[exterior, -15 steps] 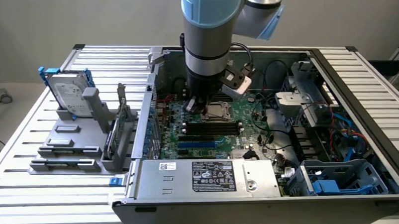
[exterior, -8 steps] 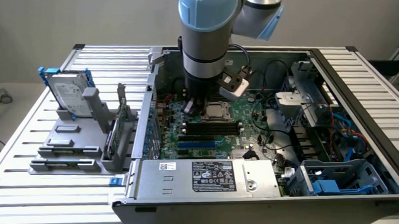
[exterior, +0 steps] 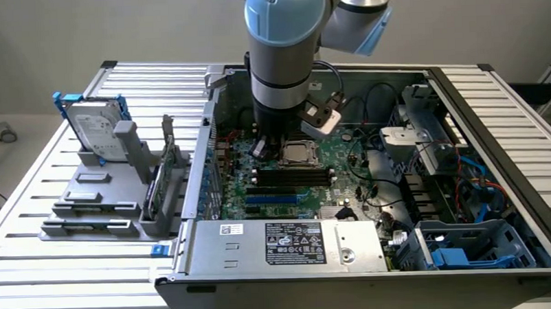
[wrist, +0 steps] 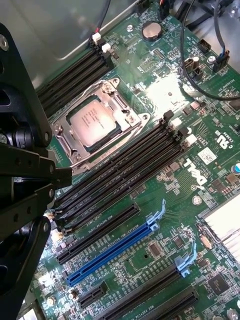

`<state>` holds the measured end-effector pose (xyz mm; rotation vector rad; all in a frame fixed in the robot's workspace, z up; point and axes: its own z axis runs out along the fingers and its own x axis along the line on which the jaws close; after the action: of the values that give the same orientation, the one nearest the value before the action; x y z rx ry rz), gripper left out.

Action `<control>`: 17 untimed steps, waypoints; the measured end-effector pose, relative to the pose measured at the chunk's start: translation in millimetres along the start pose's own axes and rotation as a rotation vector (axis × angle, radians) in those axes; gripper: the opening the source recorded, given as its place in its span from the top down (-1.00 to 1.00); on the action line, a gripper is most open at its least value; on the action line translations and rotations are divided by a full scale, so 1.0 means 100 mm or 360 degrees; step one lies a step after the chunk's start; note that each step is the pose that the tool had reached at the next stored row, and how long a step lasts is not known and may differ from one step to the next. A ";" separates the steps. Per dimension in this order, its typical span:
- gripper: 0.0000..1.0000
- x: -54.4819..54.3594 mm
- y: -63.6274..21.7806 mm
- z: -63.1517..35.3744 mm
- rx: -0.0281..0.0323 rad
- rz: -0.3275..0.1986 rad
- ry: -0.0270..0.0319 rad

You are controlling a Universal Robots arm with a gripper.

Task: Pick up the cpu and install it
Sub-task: 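Install the first cpu locking lever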

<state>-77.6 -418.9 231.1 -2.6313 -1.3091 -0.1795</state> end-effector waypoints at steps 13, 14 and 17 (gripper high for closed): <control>0.79 0.00 -0.031 0.080 -0.00046 -0.0002 0.00036; 0.79 0.01 -0.033 0.087 -0.00055 -0.0002 0.00040; 0.79 0.00 -0.043 0.109 -0.00067 -0.0001 0.00052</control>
<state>-80.9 -413.9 220.9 -2.6329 -1.3101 -0.1868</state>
